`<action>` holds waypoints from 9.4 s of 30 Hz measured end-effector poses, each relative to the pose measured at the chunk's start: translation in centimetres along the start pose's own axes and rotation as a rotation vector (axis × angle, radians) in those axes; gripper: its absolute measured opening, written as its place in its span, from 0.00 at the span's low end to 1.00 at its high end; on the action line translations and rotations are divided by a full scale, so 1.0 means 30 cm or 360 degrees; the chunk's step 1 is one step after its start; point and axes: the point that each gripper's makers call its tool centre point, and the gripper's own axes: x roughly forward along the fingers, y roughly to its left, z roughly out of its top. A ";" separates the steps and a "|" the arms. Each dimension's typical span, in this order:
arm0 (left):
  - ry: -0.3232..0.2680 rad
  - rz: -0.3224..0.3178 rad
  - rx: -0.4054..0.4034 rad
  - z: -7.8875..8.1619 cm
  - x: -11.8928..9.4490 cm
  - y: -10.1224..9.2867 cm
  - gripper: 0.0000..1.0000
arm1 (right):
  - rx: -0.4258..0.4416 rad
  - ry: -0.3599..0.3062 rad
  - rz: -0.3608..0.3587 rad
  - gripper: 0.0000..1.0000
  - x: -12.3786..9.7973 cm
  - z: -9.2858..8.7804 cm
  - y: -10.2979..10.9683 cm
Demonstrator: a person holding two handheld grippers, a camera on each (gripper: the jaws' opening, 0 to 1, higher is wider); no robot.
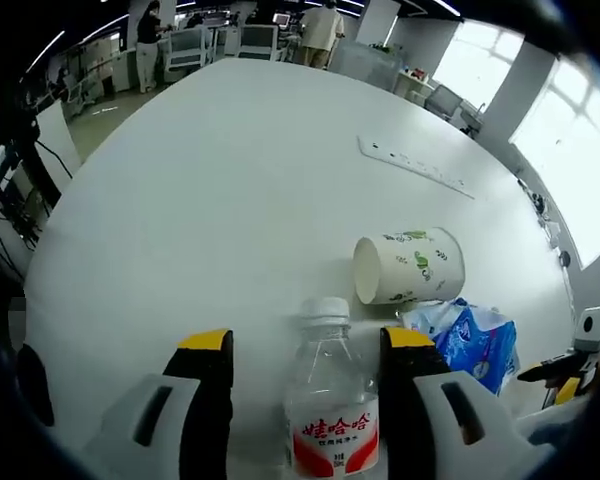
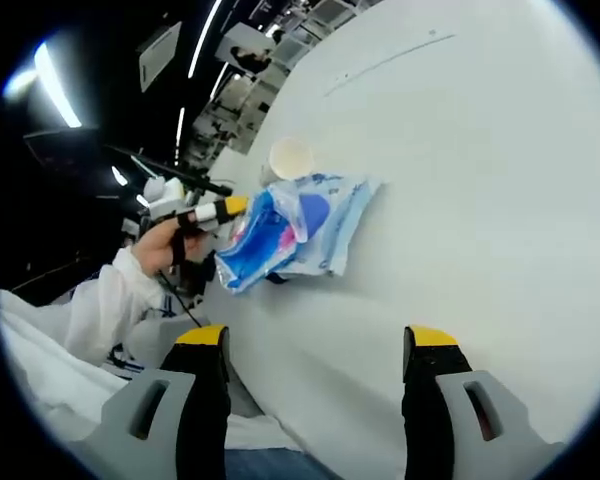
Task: Arrange the tabletop items into an orderly group along one side of the table until the central work area is clear of visible clutter.
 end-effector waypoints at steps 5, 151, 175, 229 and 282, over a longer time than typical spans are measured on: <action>0.0028 0.0023 0.0018 0.001 0.012 0.000 0.53 | 0.0038 -0.0002 0.0001 0.69 0.000 -0.006 -0.021; -0.0823 -0.0203 0.0441 0.682 -0.340 -0.186 0.21 | 0.0177 -0.0219 0.0112 0.64 -0.112 0.027 0.005; -0.0720 -0.0212 0.0471 0.677 -0.103 -0.239 0.21 | 0.0221 -0.0241 0.0077 0.64 -0.126 0.040 -0.028; -0.0816 -0.0021 0.0422 0.603 -0.005 -0.242 0.22 | 0.0206 -0.0174 0.0101 0.63 -0.107 0.006 -0.009; -0.0986 -0.0112 0.0308 0.379 -0.251 -0.245 0.93 | 0.0163 -0.0269 0.0195 0.62 -0.153 -0.036 0.058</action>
